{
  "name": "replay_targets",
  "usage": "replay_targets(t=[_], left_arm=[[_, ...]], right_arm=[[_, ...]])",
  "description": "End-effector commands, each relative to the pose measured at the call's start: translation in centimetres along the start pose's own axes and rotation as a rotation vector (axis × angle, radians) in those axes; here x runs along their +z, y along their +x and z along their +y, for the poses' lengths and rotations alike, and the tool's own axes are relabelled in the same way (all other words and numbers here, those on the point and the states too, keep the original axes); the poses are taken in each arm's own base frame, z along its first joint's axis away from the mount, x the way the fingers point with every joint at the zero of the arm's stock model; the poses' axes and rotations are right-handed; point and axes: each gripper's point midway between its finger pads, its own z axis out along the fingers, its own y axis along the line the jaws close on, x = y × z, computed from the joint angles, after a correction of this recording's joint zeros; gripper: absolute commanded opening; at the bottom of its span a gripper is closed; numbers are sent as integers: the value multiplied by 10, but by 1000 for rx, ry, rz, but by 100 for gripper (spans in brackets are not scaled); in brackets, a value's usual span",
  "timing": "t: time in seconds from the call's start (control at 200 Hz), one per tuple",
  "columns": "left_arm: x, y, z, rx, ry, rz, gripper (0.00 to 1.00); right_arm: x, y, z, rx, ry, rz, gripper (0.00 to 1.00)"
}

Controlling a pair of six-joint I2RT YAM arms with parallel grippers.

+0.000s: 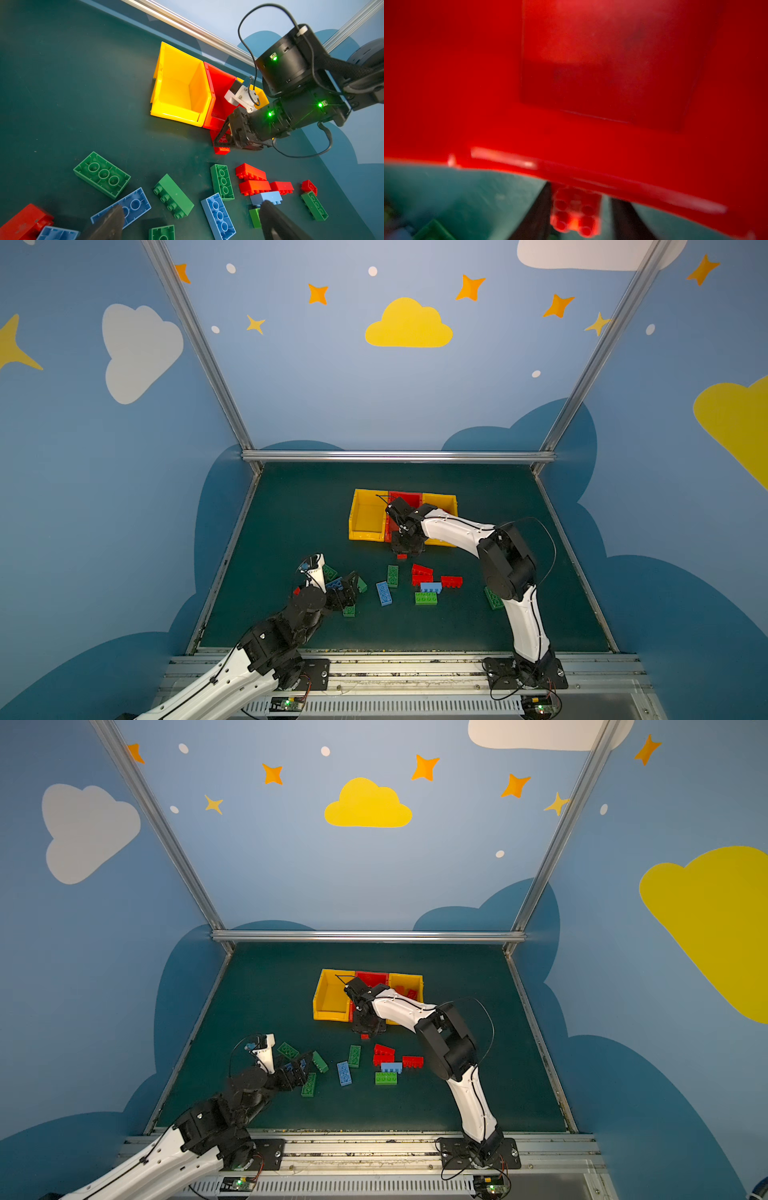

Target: Sort the legos into containers by color

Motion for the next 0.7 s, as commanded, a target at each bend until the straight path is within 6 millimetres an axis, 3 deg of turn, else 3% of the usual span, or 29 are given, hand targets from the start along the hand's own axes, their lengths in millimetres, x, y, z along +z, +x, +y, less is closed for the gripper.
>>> replay_targets(t=[0.0, 0.33, 0.526, 0.621, 0.696], left_arm=[[1, -1, 5, 5, -21, -14, 100], [7, -4, -2, 10, -14, -16, 100], [12, -13, -14, 17, 2, -26, 100], [17, -14, -17, 34, -5, -23, 100], [22, -12, -18, 44, -18, -10, 100]], right_arm=[[-3, 5, -6, -13, 34, 19, 28], [-60, 5, 3, -46, -66, -34, 22], [-94, -14, -6, -33, -126, -93, 23], [-95, -24, -14, -14, -154, -104, 24], [-85, -24, -20, -6, -159, -74, 23]])
